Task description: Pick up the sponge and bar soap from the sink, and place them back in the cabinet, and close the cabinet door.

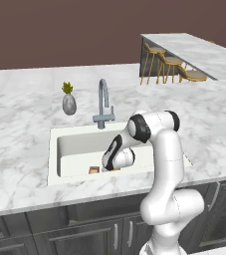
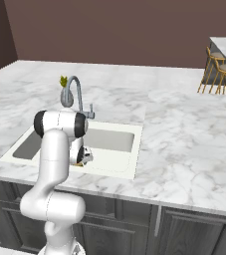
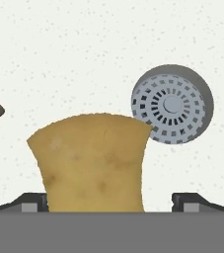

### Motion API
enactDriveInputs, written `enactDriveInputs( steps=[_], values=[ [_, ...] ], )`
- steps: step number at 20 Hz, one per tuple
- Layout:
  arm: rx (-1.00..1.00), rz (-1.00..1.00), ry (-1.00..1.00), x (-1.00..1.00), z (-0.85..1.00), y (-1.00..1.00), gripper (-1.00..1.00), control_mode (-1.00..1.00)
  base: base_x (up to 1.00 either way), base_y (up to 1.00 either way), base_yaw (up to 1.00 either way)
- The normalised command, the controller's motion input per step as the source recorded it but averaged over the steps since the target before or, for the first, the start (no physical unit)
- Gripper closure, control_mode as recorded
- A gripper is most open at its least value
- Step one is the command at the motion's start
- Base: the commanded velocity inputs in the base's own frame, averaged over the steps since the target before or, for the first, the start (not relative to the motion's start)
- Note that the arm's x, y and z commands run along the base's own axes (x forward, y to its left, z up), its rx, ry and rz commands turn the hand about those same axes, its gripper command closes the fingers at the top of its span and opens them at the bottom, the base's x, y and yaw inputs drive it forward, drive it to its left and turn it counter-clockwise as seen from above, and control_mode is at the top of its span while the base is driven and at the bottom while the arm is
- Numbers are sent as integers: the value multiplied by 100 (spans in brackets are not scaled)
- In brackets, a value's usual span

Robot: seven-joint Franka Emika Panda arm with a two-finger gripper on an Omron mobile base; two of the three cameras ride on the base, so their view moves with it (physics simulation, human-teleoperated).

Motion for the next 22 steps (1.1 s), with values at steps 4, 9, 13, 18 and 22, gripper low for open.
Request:
enactDriveInputs(
  steps=[4, 9, 13, 18, 22],
  values=[
    [0, 0, 0, 0, 0, 0, -100, -100, 0, 0, 0],
    [0, 0, 0, 0, 0, 0, -100, -100, 0, 0, 0],
    [0, 0, 0, 0, 0, 0, -100, -100, 0, 0, 0],
    [0, 0, 0, 0, 0, 0, 100, -100, 0, 0, 0],
    [0, 0, 0, 0, 0, 0, 100, -100, 0, 0, 0]
  ],
)
